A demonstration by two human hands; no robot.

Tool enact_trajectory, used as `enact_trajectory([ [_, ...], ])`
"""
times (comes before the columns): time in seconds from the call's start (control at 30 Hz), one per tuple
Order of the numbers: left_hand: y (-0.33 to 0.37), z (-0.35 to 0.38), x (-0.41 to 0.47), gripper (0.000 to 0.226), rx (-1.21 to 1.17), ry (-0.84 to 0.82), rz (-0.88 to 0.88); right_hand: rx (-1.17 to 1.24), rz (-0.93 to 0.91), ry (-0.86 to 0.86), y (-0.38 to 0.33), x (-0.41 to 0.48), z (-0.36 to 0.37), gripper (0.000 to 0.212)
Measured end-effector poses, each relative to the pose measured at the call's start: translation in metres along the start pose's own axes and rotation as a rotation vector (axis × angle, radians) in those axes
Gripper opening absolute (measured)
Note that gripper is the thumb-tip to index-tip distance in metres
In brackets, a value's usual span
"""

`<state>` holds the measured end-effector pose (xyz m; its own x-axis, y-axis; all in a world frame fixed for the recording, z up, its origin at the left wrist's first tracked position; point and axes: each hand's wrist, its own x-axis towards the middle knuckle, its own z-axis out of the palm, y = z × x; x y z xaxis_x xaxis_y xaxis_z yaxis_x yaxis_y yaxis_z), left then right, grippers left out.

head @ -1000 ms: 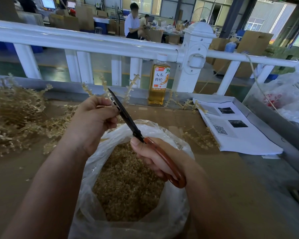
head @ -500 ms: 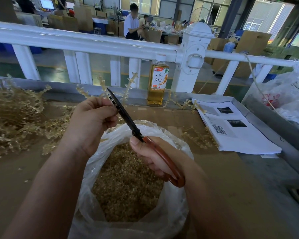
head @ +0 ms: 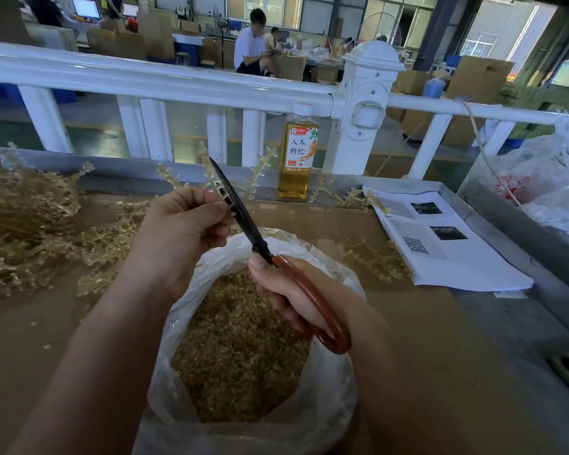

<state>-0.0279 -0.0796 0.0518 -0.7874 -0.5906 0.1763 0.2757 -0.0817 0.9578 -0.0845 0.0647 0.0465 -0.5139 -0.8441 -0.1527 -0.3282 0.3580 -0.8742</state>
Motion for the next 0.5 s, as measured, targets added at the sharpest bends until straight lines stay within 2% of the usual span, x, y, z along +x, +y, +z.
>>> enact_trajectory([
  [0.5, 0.0025, 0.0001, 0.0, 0.021, 0.001, 0.006, -0.04, -0.002, 0.05, -0.001, 0.0001, 0.001, 0.001, 0.032],
])
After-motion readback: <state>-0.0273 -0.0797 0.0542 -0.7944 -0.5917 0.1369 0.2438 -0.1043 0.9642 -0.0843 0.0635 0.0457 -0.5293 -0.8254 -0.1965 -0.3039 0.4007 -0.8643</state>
